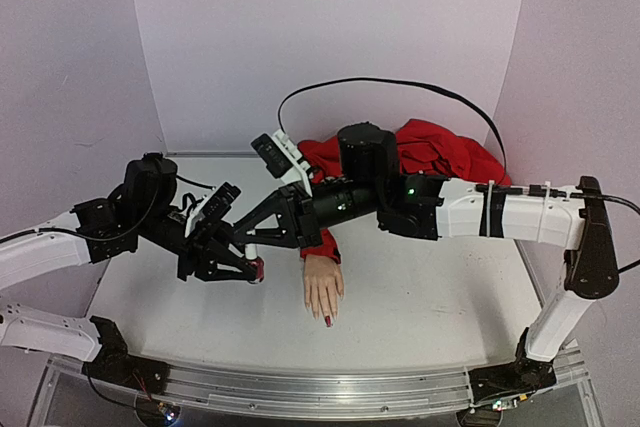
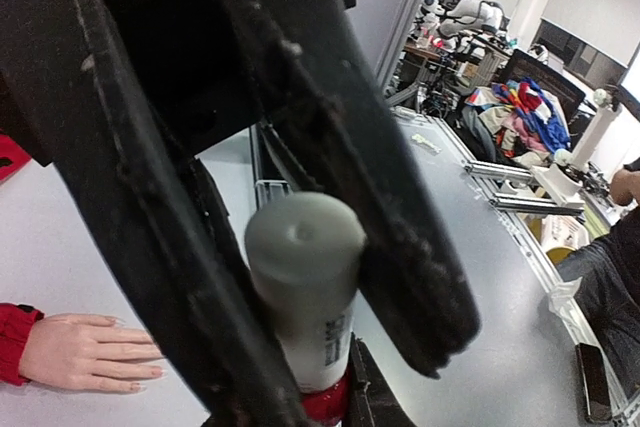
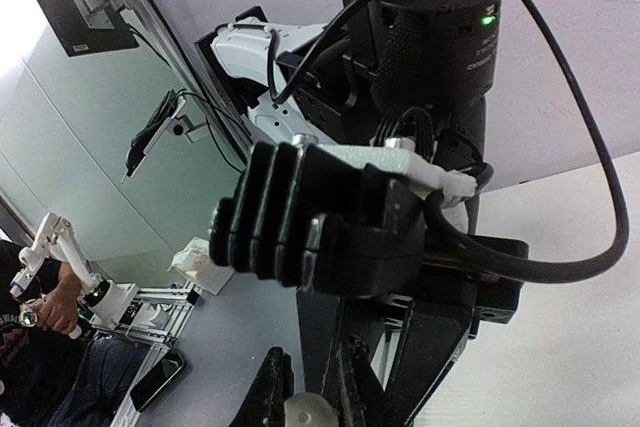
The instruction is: Paint the nails
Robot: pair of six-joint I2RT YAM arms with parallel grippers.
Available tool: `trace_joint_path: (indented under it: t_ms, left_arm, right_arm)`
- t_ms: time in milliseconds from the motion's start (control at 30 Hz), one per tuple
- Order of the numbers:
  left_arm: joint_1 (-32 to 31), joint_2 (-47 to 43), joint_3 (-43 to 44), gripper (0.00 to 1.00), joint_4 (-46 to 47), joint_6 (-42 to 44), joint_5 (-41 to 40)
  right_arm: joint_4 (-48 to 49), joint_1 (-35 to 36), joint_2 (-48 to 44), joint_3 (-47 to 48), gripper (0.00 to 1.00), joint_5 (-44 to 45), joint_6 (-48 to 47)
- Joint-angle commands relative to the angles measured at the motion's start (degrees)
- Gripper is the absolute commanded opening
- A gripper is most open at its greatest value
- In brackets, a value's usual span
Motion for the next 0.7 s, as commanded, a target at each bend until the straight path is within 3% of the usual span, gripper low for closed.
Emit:
trace_joint_path:
  t_ms: [0,167,233,300,400,500,667]
  left_arm:
    - [0.05,-3.77,1.71,0.0,2.92,2.24,-14.21]
    - [0.14,-6.61,0.06,0.0,2.92,3.13,-38.65]
    - [0.14,-7.26,-0.29,0.0,2.86,3.9,-47.5]
    - [0.14,-7.68,-0.64,0.0,2.76,4.72,-54.35]
    - [0.14,-7.83,-0.59,0.0,2.43,4.99,-58.96]
    - [0.14,-7.52,-0.49,0.0,2.02,5.34,-59.22]
    - [0.14,-6.3,0.05,0.0,1.16,5.57,-59.15]
  right_arm:
    - [2.66,-0.02,-2.49,-2.35,0.0,1.38,1.45]
    - [1.84,0.68,-5.91,-7.49,0.0,20.76,1.01]
    - [-0.84,2.98,-6.98,-8.3,0.0,36.69,0.63]
    - [-3.78,7.11,-6.9,-7.7,0.0,58.63,1.92]
    - [-9.38,12.85,-3.09,-3.47,0.0,81.4,8.54]
    - [-11.06,17.29,2.39,2.22,0.0,91.28,11.46]
    - [-11.07,18.51,7.35,9.58,0.0,89.15,12.67]
